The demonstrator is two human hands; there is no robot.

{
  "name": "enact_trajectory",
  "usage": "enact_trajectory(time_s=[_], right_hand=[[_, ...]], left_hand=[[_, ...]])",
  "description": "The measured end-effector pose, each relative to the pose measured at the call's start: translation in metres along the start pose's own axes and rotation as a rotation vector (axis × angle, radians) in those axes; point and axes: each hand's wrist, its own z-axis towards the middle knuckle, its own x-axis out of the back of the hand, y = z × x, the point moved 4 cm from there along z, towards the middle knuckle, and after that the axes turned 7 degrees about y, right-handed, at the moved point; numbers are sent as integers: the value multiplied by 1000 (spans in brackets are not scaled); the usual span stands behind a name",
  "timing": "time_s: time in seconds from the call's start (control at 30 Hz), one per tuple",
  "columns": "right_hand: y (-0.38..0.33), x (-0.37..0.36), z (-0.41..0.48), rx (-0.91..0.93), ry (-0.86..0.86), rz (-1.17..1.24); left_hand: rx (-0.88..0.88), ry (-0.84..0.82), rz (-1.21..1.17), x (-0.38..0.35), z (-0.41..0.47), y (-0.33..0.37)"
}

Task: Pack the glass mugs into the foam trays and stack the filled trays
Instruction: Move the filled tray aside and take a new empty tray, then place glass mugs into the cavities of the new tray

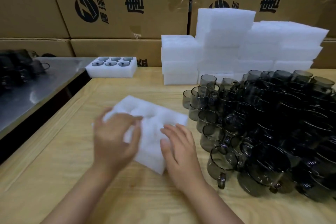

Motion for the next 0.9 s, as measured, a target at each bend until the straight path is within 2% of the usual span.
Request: enact_trajectory(time_s=[0.03, 0.1, 0.17, 0.2, 0.27, 0.33, 0.5, 0.57, 0.73, 0.9], right_hand=[[0, -3, -1, 12, -48, -64], [-1, -4, -3, 26, -77, -130], [-4, 1, -2, 42, -54, -152], [-5, 4, -2, 52, -36, -158], [-5, 12, 0, 57, -1, -169], [-6, 20, 2, 59, 36, -220], [-19, 33, 1, 88, 101, -419], [-18, 38, 2, 48, 104, -427], [-10, 46, 5, -35, 64, -340], [-12, 55, 8, -145, -35, -357]], left_hand=[[145, 50, -26, 6, 5, -26], [589, 202, -205, 13, 3, -84], [1141, 365, -619, 7, -15, -128], [1363, 395, -798, 1, -26, -143], [1591, 380, -1016, -6, -42, -161], [1593, 281, -1122, -13, -42, -161], [1430, -235, -1199, -41, -38, -129], [1391, -297, -1199, -45, -37, -125], [1292, -321, -1038, -47, -37, -126], [1187, -486, -1042, -45, -37, -114]])
